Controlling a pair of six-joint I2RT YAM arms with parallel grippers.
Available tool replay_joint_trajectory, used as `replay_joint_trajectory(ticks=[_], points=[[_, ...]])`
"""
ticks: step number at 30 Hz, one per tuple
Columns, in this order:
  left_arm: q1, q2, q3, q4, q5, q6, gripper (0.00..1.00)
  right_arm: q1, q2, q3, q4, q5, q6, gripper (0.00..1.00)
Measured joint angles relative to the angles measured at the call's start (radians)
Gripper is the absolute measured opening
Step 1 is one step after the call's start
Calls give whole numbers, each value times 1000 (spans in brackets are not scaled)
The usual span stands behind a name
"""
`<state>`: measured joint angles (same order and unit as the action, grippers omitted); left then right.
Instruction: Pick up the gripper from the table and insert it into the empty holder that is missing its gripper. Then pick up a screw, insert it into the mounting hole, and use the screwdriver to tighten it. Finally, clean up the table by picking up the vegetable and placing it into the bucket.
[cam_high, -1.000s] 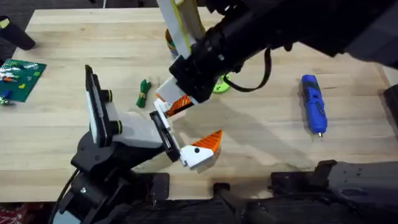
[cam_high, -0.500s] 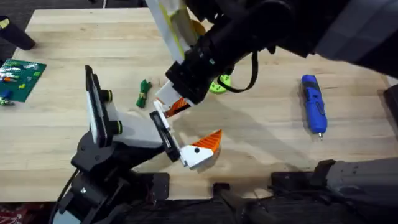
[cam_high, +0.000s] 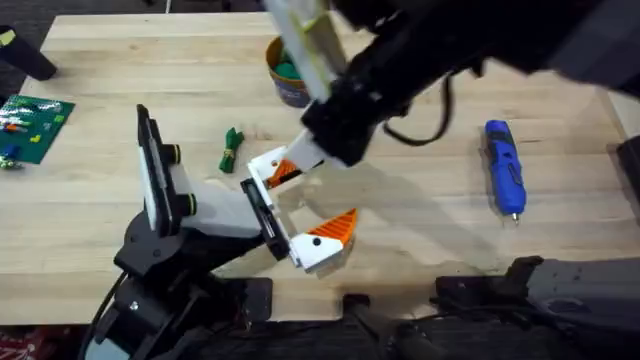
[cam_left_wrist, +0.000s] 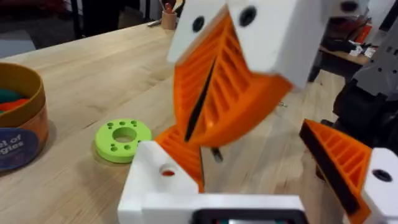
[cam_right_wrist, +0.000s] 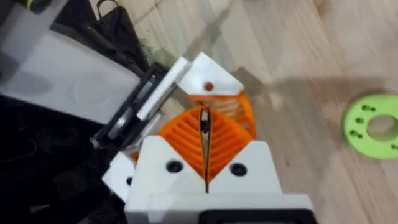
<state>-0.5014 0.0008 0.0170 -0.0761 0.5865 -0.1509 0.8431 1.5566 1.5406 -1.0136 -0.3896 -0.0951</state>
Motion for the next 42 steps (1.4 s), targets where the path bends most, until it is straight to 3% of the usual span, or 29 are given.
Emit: replay_joint_trajectory(ticks=[7,10,11,19,42], points=[[0,0,0,0,0,0,985,-88,-58,-2,-156,28,-11,10],[0,0,0,0,0,0,985,-113,-58,-33,-147,59,-12,10],[0,0,0,0,0,0,985,-134,-42,-126,-42,97,-15,10],[0,0,0,0,0,0,985,-134,20,-166,18,106,-17,10],[3,0,0,0,-34,0,985,-92,21,-167,94,113,32,10]])
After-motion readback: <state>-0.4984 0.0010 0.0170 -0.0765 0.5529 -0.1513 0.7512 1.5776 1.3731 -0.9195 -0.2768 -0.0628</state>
